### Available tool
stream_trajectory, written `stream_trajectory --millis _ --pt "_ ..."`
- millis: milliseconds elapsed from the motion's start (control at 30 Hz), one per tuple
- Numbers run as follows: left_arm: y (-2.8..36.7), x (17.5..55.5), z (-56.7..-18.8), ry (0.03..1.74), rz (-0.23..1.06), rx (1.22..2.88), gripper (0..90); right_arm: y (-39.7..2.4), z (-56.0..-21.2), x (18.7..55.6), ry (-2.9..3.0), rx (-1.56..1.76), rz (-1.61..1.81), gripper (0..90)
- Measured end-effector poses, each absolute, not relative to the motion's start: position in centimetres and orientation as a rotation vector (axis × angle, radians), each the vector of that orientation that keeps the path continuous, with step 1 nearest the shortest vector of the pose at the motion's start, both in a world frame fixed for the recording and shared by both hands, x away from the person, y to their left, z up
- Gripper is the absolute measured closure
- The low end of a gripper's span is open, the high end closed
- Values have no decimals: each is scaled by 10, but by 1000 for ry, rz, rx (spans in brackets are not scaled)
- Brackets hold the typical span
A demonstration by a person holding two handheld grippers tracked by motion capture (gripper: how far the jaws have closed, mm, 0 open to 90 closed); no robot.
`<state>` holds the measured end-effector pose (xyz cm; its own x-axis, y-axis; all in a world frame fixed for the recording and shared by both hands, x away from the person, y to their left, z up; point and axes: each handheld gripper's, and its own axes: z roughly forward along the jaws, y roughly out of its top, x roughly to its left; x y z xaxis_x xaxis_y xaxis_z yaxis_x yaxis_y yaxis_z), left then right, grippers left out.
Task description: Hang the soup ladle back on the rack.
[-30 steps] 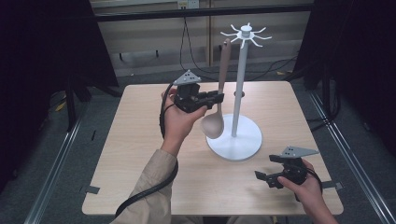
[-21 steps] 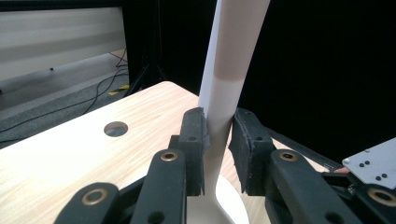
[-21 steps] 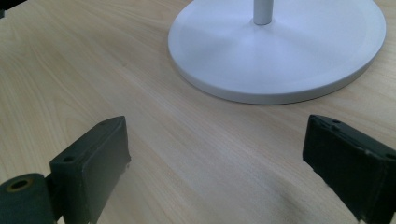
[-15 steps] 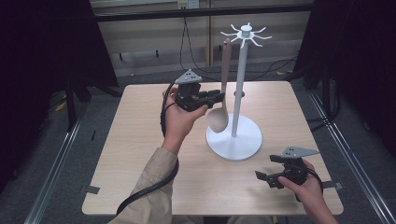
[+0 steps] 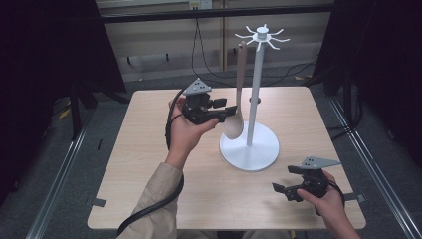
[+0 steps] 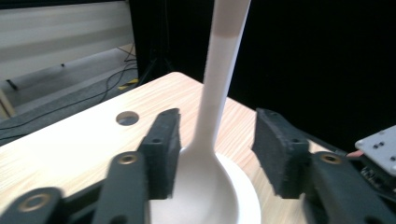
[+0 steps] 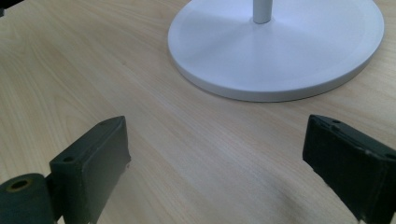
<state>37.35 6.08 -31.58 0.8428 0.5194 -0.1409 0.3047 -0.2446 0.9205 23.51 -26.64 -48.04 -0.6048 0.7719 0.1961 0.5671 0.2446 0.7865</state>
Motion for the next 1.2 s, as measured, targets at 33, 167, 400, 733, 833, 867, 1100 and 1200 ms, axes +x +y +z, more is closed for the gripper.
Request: stream_trajectory --millis 33,167,400,733,833,867,1100,1200 --pt "61 374 -316 621 228 1849 465 -266 -480 235 2285 1256 1289 70" --pt "66 367 -320 621 236 1860 404 -266 -480 235 2280 1256 1287 70" --pt "75 358 -331 612 238 1863 311 -265 -479 235 2280 1256 1287 69" --pt "84 349 -351 638 227 1874 205 -264 -479 235 2281 1249 1287 69" --pt "88 347 -358 653 222 1875 178 -264 -479 235 2282 1251 1287 69" --pt "90 347 -360 658 224 1876 174 -264 -479 235 2282 1250 1286 69" --pt "100 343 -372 681 248 1889 147 -263 -480 235 2283 1251 1287 69" --pt "104 341 -378 678 252 1906 138 -263 -480 235 2286 1254 1285 69"
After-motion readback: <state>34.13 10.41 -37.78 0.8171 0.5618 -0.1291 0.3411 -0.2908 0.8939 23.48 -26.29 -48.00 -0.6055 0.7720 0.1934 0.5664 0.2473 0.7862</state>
